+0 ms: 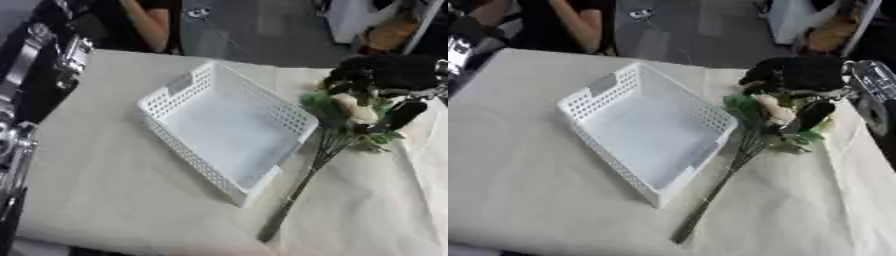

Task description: Pick up objects on the table and place them in the box.

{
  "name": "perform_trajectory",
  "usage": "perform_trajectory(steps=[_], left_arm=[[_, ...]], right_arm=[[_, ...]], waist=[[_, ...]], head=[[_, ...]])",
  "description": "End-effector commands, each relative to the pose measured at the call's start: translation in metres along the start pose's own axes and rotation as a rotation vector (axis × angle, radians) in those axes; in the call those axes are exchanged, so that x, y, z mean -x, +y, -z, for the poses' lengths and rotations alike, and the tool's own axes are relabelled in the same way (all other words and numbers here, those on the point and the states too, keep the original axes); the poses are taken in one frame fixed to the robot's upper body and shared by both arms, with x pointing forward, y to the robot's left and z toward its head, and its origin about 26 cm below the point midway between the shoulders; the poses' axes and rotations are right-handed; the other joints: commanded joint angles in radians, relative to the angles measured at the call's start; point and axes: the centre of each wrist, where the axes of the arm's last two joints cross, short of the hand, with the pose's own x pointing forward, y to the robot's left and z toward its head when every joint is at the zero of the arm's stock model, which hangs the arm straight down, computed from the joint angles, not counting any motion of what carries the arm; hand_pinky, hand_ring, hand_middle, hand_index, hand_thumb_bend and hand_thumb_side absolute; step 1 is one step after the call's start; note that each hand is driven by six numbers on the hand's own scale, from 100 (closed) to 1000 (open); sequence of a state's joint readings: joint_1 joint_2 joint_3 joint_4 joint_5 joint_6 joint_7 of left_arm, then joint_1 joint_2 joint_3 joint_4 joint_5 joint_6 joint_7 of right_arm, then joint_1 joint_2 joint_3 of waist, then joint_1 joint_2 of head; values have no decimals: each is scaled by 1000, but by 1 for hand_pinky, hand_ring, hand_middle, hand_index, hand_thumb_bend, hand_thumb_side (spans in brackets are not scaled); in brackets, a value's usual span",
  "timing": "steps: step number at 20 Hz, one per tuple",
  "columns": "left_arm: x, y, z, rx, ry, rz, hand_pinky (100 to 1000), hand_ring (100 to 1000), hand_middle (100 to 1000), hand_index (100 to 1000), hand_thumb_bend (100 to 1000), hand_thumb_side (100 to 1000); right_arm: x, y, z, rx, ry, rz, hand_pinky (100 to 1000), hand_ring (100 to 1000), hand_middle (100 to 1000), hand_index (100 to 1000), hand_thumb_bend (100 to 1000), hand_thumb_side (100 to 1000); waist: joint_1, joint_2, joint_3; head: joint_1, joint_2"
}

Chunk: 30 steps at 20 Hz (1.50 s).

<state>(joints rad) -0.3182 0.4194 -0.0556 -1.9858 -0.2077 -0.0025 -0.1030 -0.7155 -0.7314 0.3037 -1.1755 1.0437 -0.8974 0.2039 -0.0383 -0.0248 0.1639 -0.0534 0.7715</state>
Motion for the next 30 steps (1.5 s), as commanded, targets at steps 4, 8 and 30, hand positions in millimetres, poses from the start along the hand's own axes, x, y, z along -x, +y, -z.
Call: perform_trajectory(steps=[4,8,30], left_arm=[[-6,6,3,-7,-23,22,781,1000,1000,1000,100,860],[-6,6,4,-9,-25,22,781,1000,1000,1000,100,859],[-7,7,5,-10,-32,24,781,1000,1000,1000,100,858]], right_arm=[[5,0,-13,-58,15,-27,1000,981,962,941,377,672],[3,10,-12,-85,13,-16,1000,979,957,940,464,634],[-20,63,1,-217,-23,36,1000,970,949,932,358,777]], waist=[[2,-9,2],[2,-7,5],[5,-3,6]], head=[[5,-2],[5,-2],[2,-2]])
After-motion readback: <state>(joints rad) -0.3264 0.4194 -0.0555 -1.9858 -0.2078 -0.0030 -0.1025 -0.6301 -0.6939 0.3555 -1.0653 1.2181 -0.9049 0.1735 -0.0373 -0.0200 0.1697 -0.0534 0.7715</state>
